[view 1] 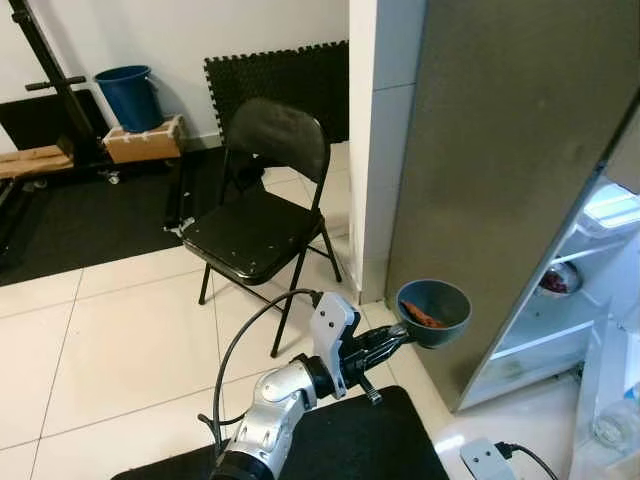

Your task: Restocking fridge

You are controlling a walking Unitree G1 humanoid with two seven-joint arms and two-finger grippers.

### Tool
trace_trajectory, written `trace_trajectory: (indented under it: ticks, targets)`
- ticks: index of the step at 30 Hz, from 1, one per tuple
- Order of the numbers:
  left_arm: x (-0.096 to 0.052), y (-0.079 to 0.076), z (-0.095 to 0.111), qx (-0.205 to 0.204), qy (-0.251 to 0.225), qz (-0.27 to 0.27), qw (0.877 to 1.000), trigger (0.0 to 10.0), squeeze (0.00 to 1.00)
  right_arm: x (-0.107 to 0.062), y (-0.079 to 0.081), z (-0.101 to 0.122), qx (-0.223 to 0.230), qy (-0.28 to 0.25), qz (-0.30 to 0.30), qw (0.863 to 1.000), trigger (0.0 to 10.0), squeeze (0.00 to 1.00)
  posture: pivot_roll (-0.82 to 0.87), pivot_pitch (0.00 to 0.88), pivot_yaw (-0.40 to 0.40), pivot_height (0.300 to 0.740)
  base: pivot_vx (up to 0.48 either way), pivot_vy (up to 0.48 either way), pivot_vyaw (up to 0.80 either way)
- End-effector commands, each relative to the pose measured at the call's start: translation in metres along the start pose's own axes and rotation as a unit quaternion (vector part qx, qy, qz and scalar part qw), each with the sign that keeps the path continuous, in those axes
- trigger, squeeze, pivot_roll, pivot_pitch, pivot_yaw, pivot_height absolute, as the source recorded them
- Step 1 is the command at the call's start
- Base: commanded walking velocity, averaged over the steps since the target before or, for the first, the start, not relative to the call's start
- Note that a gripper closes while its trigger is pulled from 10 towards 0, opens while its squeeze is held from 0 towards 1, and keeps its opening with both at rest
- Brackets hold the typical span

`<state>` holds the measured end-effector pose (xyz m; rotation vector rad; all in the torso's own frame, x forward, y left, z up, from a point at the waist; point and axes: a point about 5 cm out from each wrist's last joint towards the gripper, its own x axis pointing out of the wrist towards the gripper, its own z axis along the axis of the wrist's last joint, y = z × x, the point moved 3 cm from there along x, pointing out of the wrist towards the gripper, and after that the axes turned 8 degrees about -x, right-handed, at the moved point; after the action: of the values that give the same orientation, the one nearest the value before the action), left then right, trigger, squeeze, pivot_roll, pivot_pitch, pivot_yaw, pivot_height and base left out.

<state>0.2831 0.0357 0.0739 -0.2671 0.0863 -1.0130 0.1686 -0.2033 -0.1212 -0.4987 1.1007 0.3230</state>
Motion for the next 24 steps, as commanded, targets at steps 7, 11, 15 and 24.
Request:
trace_trajectory:
  ticks: [7, 11, 15, 24]
  targets:
    - [0.001, -0.003, 0.0, 0.002, 0.001, -0.01, 1.0, 10.0, 0.0, -0.001, 0.007, -0.011, 0.006, 0.018, 0.009, 1.0, 10.0, 0.0, 0.01, 0.0, -0.001, 0.74, 0.0, -0.455, 0.0]
    - [0.001, -0.003, 0.0, 0.002, 0.001, -0.01, 1.0, 10.0, 0.0, -0.001, 0.007, -0.01, 0.007, 0.016, 0.01, 1.0, 10.0, 0.0, 0.01, 0.0, -0.001, 0.74, 0.0, -0.456, 0.0]
    - [0.0, -0.002, 0.0, 0.004, 0.002, -0.011, 1.0, 10.0, 0.0, 0.0, 0.008, -0.006, 0.013, 0.009, 0.009, 1.0, 10.0, 0.0, 0.01, 0.0, 0.001, 0.74, 0.0, -0.447, 0.0]
    - [0.001, 0.0, 0.002, 0.0, -0.003, -0.004, 1.0, 10.0, 0.0, 0.001, 0.008, 0.012, 0.039, -0.036, 0.025, 0.998, 10.0, 0.0, 0.01, 0.0, 0.001, 0.74, 0.0, -0.048, 0.0]
